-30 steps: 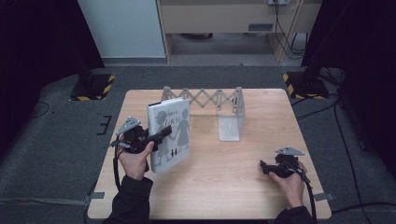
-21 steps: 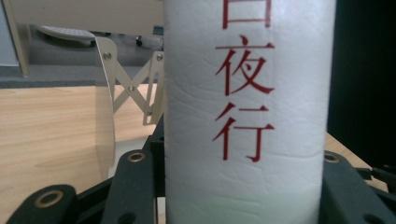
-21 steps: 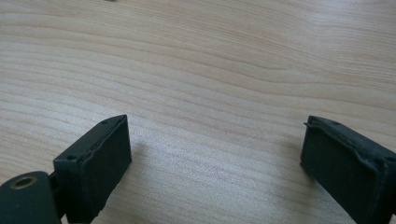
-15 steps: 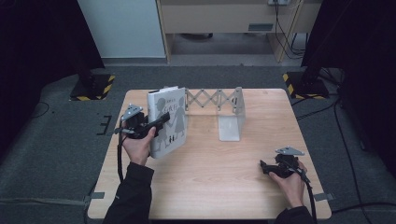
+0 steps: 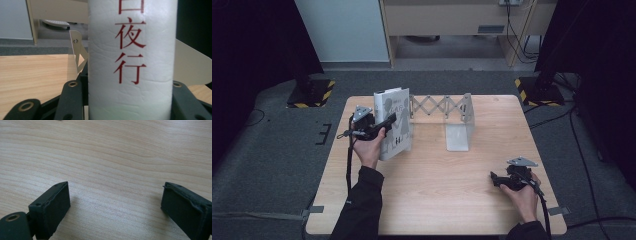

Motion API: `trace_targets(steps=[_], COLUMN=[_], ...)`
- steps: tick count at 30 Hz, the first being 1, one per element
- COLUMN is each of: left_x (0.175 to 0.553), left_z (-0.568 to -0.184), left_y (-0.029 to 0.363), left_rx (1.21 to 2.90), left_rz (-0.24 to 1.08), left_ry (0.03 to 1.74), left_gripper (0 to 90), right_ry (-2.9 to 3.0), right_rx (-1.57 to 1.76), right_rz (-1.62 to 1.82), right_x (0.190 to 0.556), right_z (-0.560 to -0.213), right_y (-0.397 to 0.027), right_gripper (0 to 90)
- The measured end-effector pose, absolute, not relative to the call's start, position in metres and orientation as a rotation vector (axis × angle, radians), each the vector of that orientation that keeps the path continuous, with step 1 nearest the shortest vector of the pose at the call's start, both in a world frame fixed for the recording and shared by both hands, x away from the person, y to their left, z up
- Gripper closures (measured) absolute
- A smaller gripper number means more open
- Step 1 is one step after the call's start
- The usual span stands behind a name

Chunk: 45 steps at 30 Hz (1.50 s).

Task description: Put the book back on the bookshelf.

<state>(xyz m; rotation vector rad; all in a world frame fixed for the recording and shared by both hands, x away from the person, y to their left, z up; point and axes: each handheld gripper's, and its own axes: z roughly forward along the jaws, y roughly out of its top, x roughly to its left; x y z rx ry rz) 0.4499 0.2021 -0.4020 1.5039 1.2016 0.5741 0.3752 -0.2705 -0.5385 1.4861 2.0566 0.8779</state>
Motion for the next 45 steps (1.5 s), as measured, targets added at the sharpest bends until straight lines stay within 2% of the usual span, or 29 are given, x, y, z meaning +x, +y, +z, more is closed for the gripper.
trace_targets(steps=[11, 21, 36, 45], left_x=[0.462, 0.456, 0.411, 0.397], left_z=[-0.423, -0.431, -0.444, -0.451], left_y=[0.190, 0.190, 0.194, 0.194], left_rx=[1.505, 1.520, 1.636, 1.642], left_rz=[0.629, 0.640, 0.683, 0.696], left_ry=[1.216, 1.186, 1.087, 1.101], left_gripper=[52.8, 52.3, 51.8, 51.7], right_ry=[2.057, 2.057, 2.057, 2.057], right_rx=[1.486, 1.486, 1.484, 1.484], right_rz=[0.878, 0.877, 0.878, 0.878], right_x=[0.375, 0.375, 0.375, 0.375], right_z=[-0.539, -0.539, -0.539, -0.539], right_y=[-0.270, -0.270, -0.271, -0.271], right_gripper=[8.8, 8.8, 8.8, 8.8])
